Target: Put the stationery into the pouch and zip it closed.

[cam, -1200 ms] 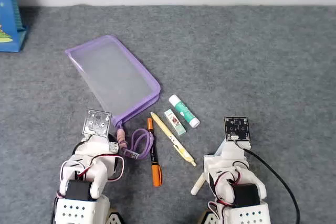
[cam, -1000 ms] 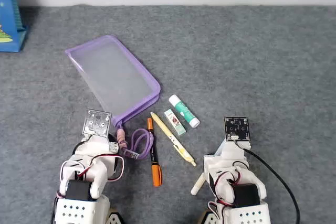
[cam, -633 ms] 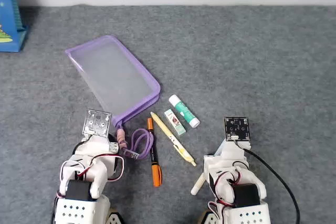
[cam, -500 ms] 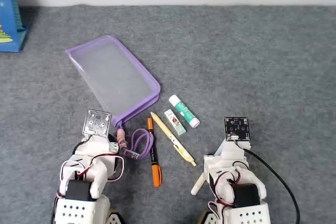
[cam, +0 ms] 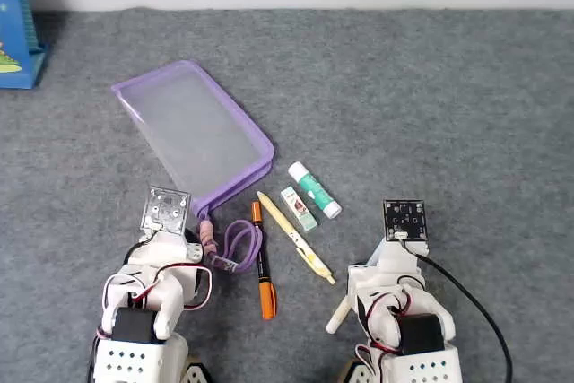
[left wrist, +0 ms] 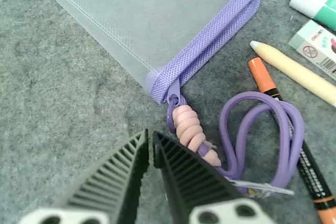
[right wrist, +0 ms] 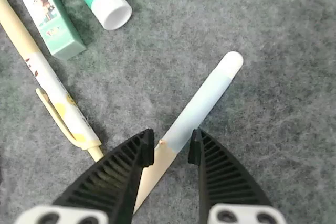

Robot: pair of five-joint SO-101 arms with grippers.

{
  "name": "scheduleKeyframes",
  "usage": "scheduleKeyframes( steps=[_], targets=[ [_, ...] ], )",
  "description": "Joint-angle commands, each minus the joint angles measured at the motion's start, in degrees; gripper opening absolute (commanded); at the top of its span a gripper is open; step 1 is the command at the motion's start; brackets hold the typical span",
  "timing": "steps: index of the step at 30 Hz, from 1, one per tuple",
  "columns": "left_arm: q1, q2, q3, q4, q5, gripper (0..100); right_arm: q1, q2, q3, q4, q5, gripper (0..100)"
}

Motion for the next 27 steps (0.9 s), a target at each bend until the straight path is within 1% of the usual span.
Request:
scheduleKeyframes(
  steps=[1,22,27],
  targets=[
    [0.18,-0.62,-0.57,0.09,-0.26,2,0.57,-0.57,0.97,0.22,0.62,12.2],
    [0.53,-0.62,-0.57,0.18,-0.26,2,0.57,-0.57,0.97,0.22,0.62,12.2],
    [-0.88,-0.62,-0.57,0.44,-0.26,2,0.57,-0.57,0.97,0.22,0.62,12.2]
  ],
)
